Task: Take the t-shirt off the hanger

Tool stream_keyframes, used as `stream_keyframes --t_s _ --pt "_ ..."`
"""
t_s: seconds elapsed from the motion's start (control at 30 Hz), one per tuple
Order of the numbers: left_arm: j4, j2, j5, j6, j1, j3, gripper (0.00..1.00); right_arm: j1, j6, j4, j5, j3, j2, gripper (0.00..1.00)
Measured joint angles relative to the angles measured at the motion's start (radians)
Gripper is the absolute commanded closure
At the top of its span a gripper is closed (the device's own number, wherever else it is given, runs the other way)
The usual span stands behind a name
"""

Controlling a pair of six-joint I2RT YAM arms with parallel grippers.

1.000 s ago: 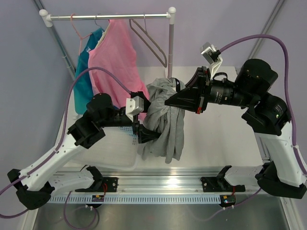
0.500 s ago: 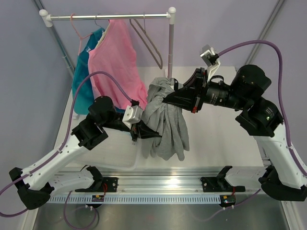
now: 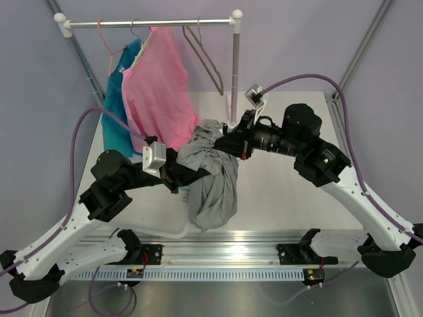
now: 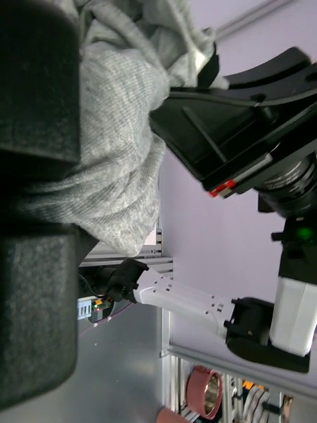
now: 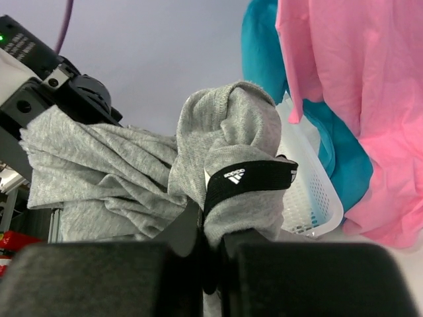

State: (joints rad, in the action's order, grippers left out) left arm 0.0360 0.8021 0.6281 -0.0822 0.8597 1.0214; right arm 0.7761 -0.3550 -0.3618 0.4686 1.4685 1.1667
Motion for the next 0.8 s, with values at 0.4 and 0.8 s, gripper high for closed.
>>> stream_keyframes --t_s 0.4,0.8 --pt "-0.144 -0.109 -0.587 -0.023 0.006 0.017 1.00 0.000 -0.007 0.071 -0.033 -0.135 0.016 0.14" --pt "-0.237 -0.239 -1.001 0.067 0.005 0.246 1.00 0.001 0.010 -0.020 -0.198 -0.178 -0.080 0.01"
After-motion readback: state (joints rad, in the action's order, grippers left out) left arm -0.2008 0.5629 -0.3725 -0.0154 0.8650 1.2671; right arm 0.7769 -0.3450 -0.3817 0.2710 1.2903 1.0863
